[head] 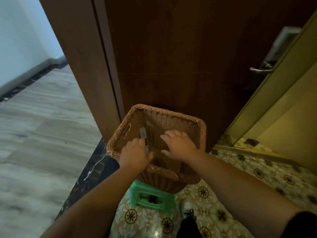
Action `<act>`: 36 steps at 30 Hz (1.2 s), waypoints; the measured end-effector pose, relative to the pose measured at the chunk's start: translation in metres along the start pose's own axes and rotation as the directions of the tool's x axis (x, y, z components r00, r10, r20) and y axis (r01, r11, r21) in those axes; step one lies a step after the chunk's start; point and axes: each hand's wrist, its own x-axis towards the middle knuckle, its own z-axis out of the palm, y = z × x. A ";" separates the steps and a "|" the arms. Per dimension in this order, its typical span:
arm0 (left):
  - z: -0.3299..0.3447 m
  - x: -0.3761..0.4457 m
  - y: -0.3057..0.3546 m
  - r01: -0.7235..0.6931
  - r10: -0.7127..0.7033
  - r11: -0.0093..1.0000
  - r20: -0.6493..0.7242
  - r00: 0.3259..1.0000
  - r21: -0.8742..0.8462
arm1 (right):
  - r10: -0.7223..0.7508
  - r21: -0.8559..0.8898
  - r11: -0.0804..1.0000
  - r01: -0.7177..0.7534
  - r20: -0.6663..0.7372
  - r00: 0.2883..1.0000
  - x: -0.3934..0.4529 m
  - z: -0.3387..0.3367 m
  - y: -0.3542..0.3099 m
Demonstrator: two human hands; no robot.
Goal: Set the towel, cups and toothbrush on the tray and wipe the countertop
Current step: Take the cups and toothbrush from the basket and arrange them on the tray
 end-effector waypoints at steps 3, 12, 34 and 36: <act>0.021 0.032 -0.001 0.133 -0.133 0.991 0.002 0.991 -0.021 | -0.084 0.001 0.996 0.084 0.045 0.996 0.045 0.026 0.031; 0.095 0.101 0.015 0.743 -0.732 0.592 0.179 0.658 -0.312 | -0.405 0.126 0.914 0.385 0.295 0.865 0.170 0.117 0.094; 0.282 0.143 0.009 0.904 -0.986 -0.143 0.140 -0.094 -0.403 | -0.501 0.442 0.835 0.327 0.366 0.784 0.226 0.297 0.083; 0.290 0.142 0.006 0.894 -0.989 -0.129 0.115 -0.087 -0.428 | -0.507 0.423 0.839 0.343 0.376 0.776 0.225 0.304 0.079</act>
